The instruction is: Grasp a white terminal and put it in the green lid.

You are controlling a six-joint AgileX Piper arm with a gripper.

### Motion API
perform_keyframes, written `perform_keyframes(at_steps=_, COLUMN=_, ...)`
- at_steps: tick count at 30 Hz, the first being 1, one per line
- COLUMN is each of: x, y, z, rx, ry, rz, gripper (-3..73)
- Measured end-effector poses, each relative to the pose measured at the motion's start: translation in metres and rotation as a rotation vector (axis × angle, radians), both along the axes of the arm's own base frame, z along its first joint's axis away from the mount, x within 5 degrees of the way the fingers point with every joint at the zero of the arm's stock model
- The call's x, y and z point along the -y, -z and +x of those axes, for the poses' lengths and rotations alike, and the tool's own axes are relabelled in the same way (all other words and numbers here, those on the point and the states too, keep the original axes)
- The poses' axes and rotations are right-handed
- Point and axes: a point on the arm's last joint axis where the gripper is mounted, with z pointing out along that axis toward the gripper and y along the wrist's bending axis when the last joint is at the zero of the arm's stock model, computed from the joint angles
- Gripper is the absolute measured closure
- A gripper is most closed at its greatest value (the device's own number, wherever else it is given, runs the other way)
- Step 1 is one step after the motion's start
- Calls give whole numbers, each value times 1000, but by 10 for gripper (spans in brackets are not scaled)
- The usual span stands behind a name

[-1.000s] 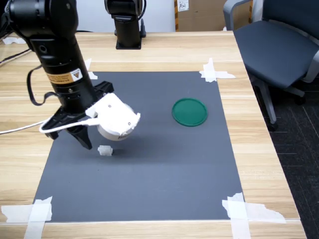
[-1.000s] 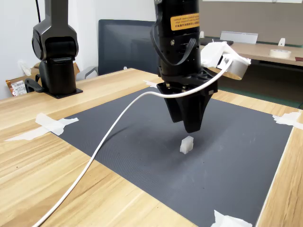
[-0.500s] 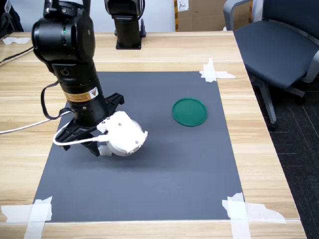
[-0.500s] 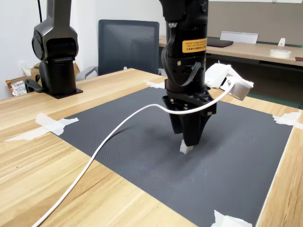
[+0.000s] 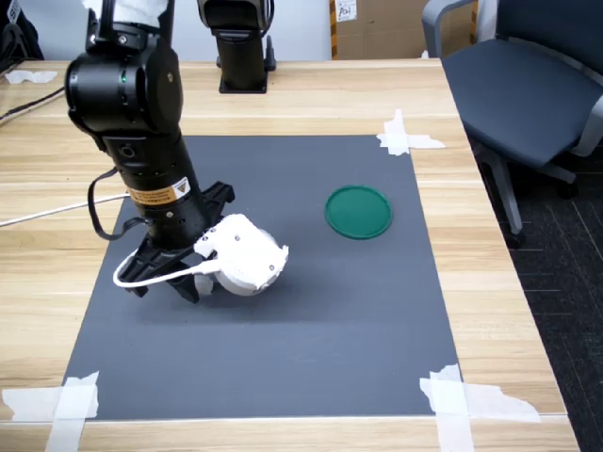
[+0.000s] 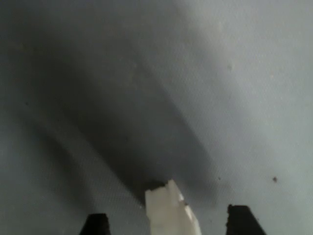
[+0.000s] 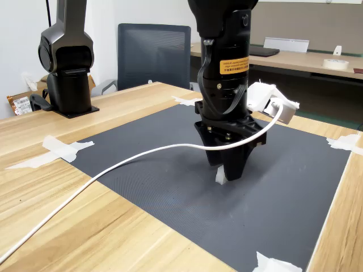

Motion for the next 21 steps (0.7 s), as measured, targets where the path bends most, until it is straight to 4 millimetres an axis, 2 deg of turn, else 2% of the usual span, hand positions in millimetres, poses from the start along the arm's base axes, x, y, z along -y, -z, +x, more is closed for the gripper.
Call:
perform_keyframes(at_steps=11, x=0, y=1, z=1, rx=5, ry=7, rz=1, gripper=233)
perform_keyframes(at_steps=17, x=4, y=12, z=2, rx=-24, ry=11, rz=-41, gripper=234)
perform_keyframes(at_steps=21, x=5, y=12, z=2, rx=-25, ry=12, rz=-47, gripper=234)
